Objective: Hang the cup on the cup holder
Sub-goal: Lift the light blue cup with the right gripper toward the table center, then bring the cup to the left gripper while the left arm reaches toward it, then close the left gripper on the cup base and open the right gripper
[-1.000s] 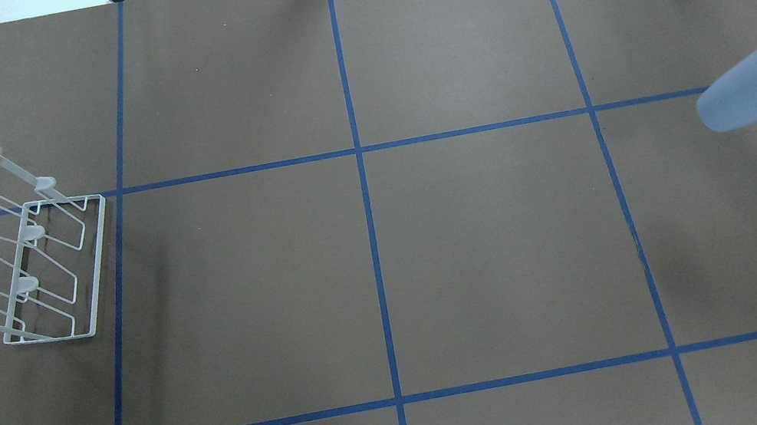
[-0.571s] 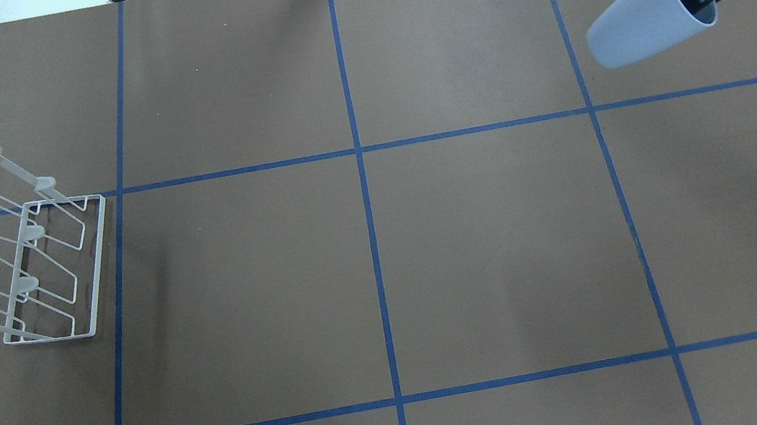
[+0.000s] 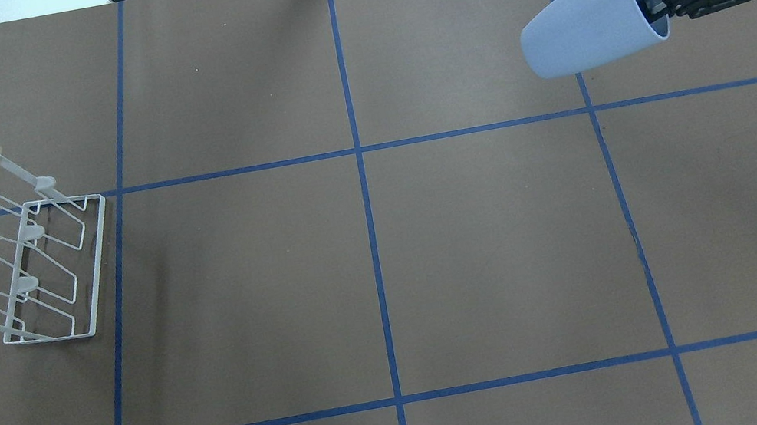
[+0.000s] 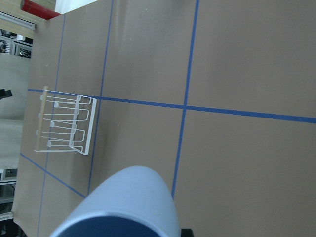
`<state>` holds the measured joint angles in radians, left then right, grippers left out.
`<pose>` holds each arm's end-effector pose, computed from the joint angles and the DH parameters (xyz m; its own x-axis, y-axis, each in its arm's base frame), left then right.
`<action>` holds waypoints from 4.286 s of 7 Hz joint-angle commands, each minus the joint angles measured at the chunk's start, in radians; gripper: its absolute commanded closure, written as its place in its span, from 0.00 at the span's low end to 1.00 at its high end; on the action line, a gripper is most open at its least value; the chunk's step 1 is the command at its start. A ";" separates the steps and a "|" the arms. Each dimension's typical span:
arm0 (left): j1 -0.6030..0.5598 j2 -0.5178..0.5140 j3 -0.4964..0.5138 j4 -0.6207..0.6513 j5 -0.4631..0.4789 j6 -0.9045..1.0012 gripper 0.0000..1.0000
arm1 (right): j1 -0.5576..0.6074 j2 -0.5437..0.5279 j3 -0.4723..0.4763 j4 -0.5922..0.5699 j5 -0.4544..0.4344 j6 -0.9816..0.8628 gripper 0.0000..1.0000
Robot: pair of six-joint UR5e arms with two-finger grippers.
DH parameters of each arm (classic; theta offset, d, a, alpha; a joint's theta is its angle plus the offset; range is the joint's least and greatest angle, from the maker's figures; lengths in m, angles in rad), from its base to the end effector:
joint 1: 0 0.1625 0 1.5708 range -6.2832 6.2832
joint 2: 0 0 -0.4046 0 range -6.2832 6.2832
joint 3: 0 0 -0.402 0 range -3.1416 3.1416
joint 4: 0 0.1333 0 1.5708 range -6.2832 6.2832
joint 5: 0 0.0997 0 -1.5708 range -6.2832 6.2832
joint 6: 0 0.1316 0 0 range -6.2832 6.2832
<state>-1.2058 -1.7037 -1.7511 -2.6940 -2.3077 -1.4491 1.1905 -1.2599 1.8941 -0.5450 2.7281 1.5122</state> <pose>0.1530 -0.5260 0.3539 0.1026 -0.0166 -0.9946 0.4449 0.8950 0.0309 -0.1705 -0.4610 0.2055 -0.0310 -0.1409 0.9895 -0.0364 0.9895 0.1398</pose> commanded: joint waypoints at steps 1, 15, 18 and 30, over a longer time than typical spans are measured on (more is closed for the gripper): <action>0.079 -0.078 -0.048 -0.102 0.005 -0.291 0.02 | -0.110 0.001 0.020 0.323 -0.141 0.279 1.00; 0.677 -0.413 -0.295 -0.110 0.599 -0.821 0.02 | -0.451 0.007 0.080 0.648 -0.673 0.293 1.00; 0.699 -0.425 -0.295 -0.107 0.602 -0.821 0.02 | -0.453 0.005 0.080 0.648 -0.670 0.293 1.00; 0.723 -0.435 -0.291 -0.116 0.614 -0.817 0.48 | -0.471 -0.003 0.079 0.675 -0.666 0.295 1.00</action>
<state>-0.4832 -2.1383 -2.0420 -2.8089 -1.6927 -2.2657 0.7208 -1.2625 1.9739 0.1301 2.0618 1.8074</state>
